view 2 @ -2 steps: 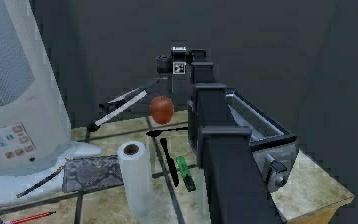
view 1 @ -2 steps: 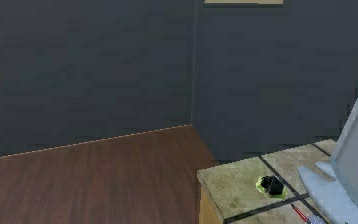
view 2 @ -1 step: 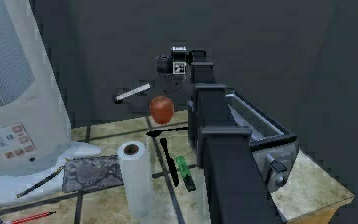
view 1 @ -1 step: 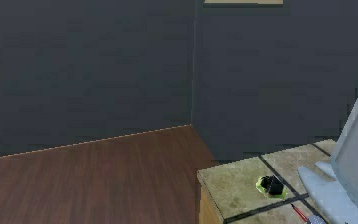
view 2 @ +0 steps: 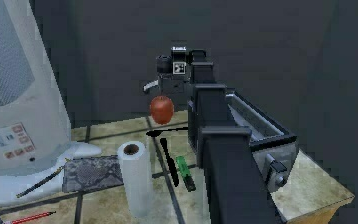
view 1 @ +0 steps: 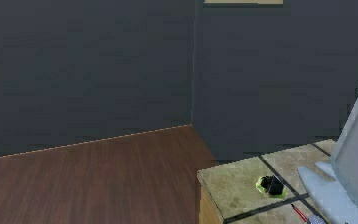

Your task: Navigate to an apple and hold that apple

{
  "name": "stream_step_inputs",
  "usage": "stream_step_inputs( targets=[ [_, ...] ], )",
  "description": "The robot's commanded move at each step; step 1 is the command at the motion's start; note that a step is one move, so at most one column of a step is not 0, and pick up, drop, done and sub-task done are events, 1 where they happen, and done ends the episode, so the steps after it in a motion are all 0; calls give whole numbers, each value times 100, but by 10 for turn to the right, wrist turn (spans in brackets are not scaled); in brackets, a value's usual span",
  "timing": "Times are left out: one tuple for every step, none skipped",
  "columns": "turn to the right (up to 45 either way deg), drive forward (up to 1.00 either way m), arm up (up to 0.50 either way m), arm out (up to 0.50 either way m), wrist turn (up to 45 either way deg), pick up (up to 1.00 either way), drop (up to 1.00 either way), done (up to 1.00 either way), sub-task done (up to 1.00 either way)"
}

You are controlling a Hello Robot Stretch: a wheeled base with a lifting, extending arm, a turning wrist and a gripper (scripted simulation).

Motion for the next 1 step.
stream_step_inputs(
  targets=[
    [0, 0, -8, 0, 0, 0, 0, 0, 0]
  ],
)
